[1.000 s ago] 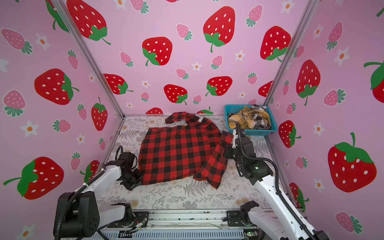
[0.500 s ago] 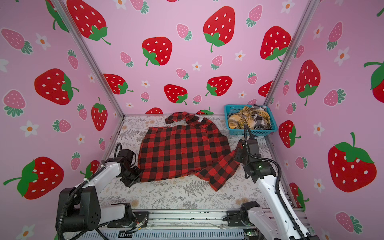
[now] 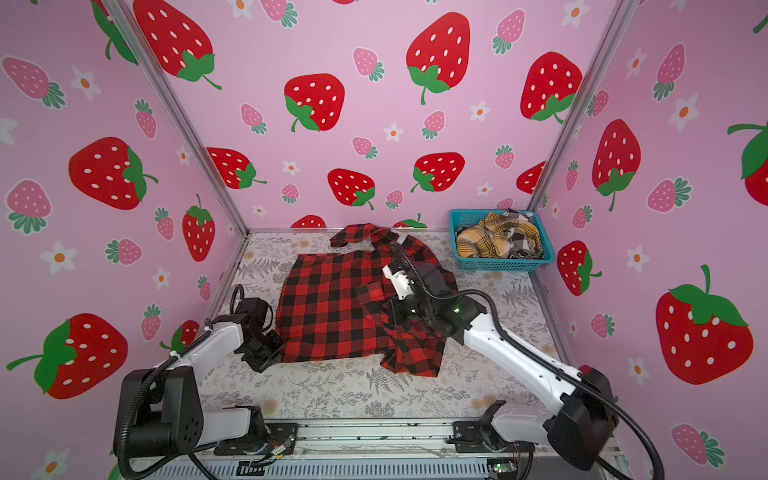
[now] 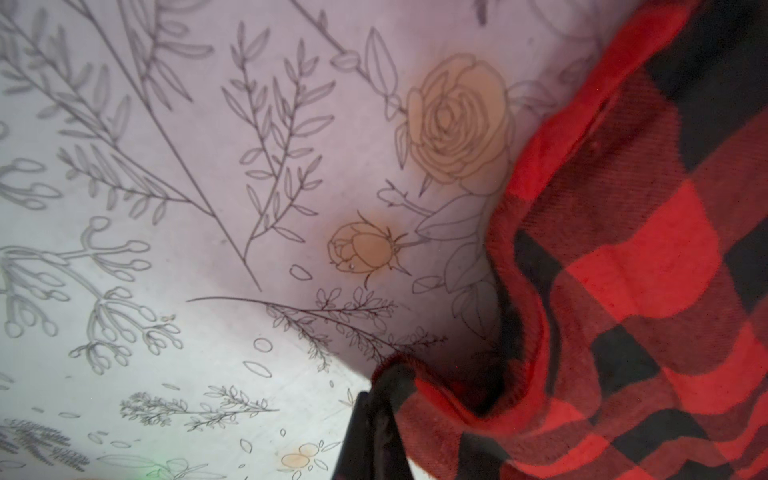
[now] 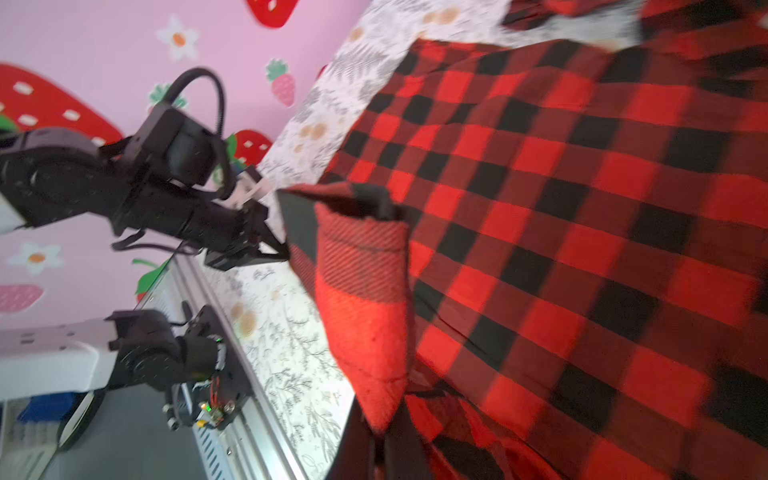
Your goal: Fold and stack the long sleeve shirts
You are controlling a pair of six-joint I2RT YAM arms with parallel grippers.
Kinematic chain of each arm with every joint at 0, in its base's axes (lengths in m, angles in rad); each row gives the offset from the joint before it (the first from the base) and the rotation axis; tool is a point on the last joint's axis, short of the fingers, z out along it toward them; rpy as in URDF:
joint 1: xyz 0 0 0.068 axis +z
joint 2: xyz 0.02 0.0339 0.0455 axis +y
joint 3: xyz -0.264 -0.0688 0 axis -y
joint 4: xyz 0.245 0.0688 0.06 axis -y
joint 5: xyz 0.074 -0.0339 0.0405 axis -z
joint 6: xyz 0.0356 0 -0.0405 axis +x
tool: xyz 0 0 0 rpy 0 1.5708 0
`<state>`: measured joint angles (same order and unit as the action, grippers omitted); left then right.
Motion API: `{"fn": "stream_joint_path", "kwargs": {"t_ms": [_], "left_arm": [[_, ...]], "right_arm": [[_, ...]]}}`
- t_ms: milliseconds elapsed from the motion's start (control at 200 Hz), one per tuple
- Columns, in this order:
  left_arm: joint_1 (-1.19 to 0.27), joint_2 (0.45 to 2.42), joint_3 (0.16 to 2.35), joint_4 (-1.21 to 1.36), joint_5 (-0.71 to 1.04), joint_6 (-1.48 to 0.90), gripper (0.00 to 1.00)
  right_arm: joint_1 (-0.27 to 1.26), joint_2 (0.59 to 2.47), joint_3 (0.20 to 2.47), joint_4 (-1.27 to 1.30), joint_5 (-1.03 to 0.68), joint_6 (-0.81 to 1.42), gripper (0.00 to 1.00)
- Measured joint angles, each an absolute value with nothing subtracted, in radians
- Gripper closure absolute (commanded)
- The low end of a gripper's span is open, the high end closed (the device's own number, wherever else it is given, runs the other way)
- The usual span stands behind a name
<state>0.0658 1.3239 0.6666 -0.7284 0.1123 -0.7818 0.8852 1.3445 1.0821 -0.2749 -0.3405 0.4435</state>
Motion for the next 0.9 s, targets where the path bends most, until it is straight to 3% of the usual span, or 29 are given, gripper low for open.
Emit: {"fn": "stream_joint_path", "kwargs": {"t_ms": [130,155,210,235,345,435,665,900], "left_arm": [[0.066,1.324,0.666,-0.720,0.112,-0.782,1.00],[0.066,1.324,0.665,-0.717,0.112,-0.782,1.00],[0.067,1.324,0.662,-0.710,0.112,-0.782,1.00],[0.067,1.325,0.660,-0.707,0.112,-0.782,1.00],[0.068,1.335,0.650,-0.698,0.113,-0.782,1.00],[0.070,1.341,0.648,-0.697,0.112,-0.781,1.00],[0.086,1.343,0.648,-0.695,0.117,-0.774,1.00],[0.088,1.343,0.648,-0.687,0.131,-0.763,1.00]], "right_arm": [[1.000,1.530,1.092,-0.219,-0.348,0.448,1.00],[1.012,1.562,1.092,-0.217,-0.345,0.450,0.90],[1.021,1.621,1.095,-0.221,-0.322,0.455,0.53],[1.021,1.646,1.105,-0.240,-0.304,0.457,0.44],[1.005,1.736,1.192,-0.354,-0.173,0.467,0.31],[0.976,1.687,1.187,-0.424,-0.073,0.498,0.18],[0.731,1.250,0.968,-0.537,0.005,0.603,0.21],[0.648,1.282,0.756,-0.598,-0.016,0.677,0.32]]}}
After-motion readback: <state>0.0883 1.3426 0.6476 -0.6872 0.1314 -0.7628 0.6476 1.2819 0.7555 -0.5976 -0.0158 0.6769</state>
